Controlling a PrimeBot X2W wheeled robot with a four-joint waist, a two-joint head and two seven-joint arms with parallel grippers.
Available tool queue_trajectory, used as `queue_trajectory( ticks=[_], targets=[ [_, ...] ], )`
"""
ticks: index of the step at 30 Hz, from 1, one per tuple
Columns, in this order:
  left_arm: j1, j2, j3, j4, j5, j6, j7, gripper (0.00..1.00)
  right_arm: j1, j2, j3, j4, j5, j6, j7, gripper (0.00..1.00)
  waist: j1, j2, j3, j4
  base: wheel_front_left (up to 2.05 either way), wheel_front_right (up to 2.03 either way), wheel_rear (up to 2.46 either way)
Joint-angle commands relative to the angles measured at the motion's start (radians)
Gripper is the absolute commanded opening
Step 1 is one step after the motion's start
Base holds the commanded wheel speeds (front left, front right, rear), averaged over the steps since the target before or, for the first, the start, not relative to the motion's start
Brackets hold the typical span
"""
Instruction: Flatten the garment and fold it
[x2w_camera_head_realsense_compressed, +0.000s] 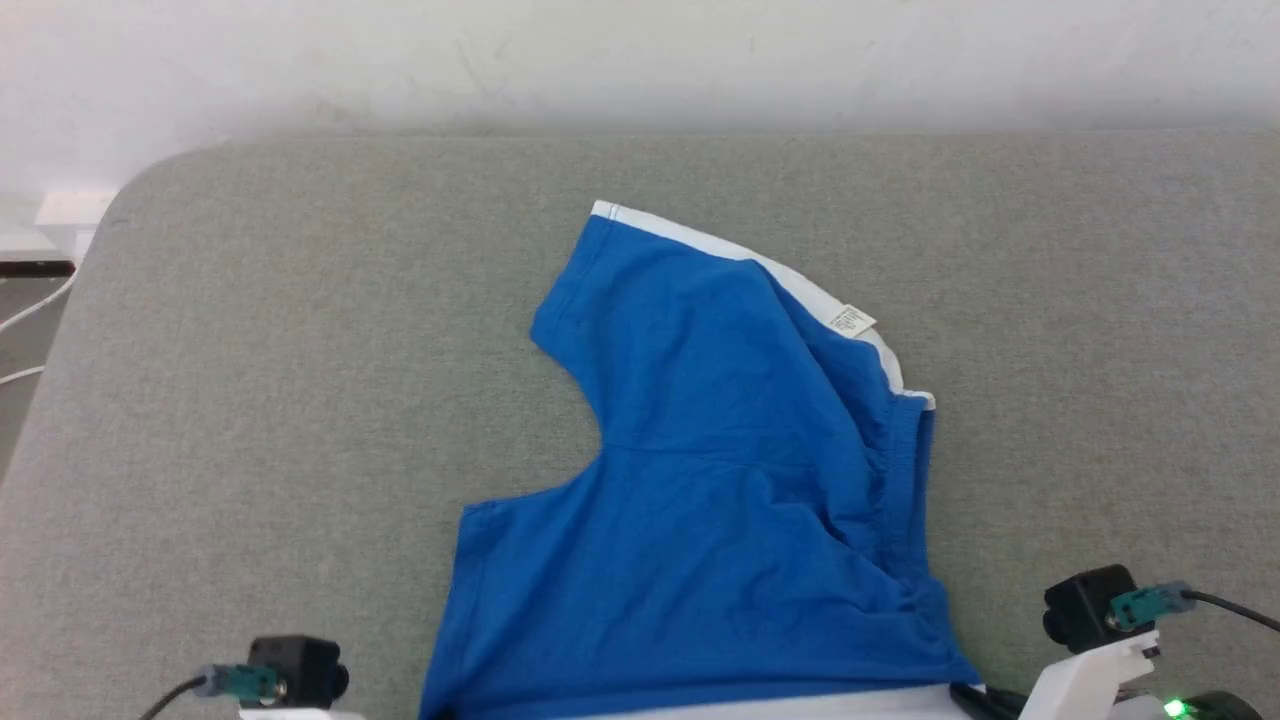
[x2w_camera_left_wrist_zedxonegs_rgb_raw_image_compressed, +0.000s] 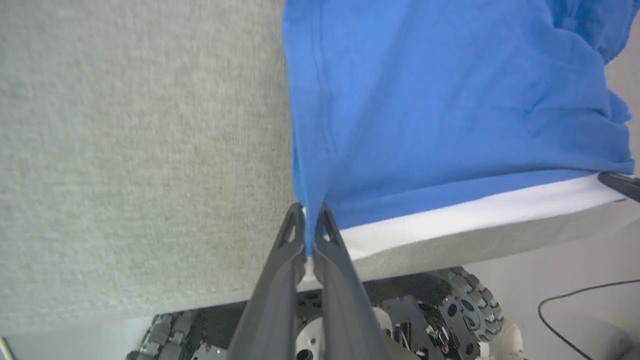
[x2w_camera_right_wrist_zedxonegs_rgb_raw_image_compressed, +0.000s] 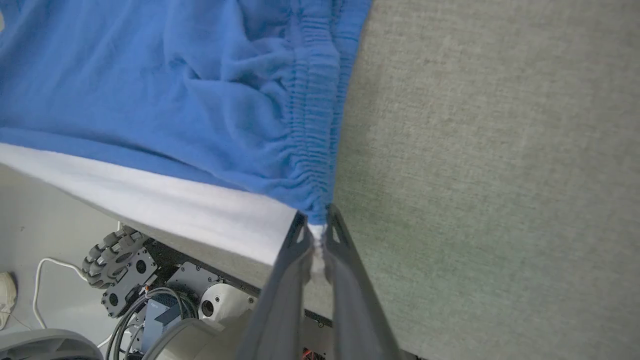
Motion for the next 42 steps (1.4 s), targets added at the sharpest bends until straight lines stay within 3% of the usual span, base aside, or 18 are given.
queue_trajectory(
  ticks=[1, 7, 14, 21, 26, 33, 37, 38, 40, 41, 42],
  targets=[
    [-0.015, 0.027, 0.006, -0.045, 0.047, 0.013, -0.017, 0.0, 0.023, 0.01, -0.018, -0.057, -0.016, -0.002, 0.015, 0.0, 0.0002, 0.0, 0.0, -0.009, 0.0, 0.0, 0.0],
    [-0.208, 0.026, 0.004, -0.051, 0.165, -0.042, -0.167, 0.0, -0.04, 0.007, 0.017, -0.149, -0.039, -0.002, -0.079, 0.0, 0.0002, 0.0, 0.043, -0.048, 0.0, 0.0, 0.0],
    [-0.531, 0.052, -0.01, 0.053, 0.27, -0.121, -0.239, 0.0, -0.302, -0.032, 0.122, -0.109, -0.076, -0.002, -0.173, 0.0, 0.0002, 0.0, 0.168, -0.126, 0.0, 0.0, 0.0],
    [-0.788, 0.09, -0.014, 0.174, 0.28, -0.198, -0.198, 0.0, -0.496, -0.027, 0.169, -0.046, -0.084, -0.002, -0.205, 0.0, 0.0002, 0.0, 0.296, -0.194, 0.0, 0.0, 0.0],
    [-0.94, 0.111, -0.024, 0.259, 0.27, -0.244, -0.139, 0.0, -0.589, 0.013, 0.162, 0.001, -0.103, -0.002, -0.233, 0.0, 0.0002, 0.0, 0.379, -0.239, 0.0, 0.0, 0.0],
    [-1.063, 0.13, -0.057, 0.399, 0.264, -0.267, -0.023, 0.0, -0.646, 0.105, 0.131, 0.071, -0.132, -0.002, -0.266, 0.0, 0.0002, 0.0, 0.438, -0.29, 0.0, 0.0, 0.0],
    [-1.084, 0.125, -0.061, 0.458, 0.256, -0.266, -0.007, 0.0, -0.666, 0.133, 0.132, 0.106, -0.144, -0.002, -0.282, 0.0, 0.0002, 0.0, 0.446, -0.302, 0.0, 0.0, 0.0],
    [-1.084, 0.121, -0.062, 0.47, 0.254, -0.266, -0.012, 0.06, -0.67, 0.137, 0.134, 0.113, -0.146, -0.002, -0.284, 0.0, 0.0002, 0.0, 0.446, -0.302, 0.0, 0.0, 0.0],
    [-1.082, 0.107, -0.058, 0.487, 0.254, -0.258, -0.045, 1.0, -0.677, 0.143, 0.136, 0.123, -0.15, -0.002, -0.291, 0.0, 0.0002, 0.0, 0.442, -0.299, 0.0, 0.0, 0.0],
    [-1.077, 0.1, -0.059, 0.496, 0.255, -0.255, -0.061, 1.0, -0.679, 0.145, 0.14, 0.125, -0.149, -0.002, -0.296, 0.0, 0.0002, 0.0, 0.437, -0.295, 0.0, 0.0, 0.0],
    [-1.069, 0.091, -0.057, 0.501, 0.254, -0.251, -0.081, 1.0, -0.682, 0.143, 0.157, 0.122, -0.146, -0.002, -0.305, 0.51, 0.0002, 0.0, 0.43, -0.29, 0.0, 0.0, 0.0]
  ],
)
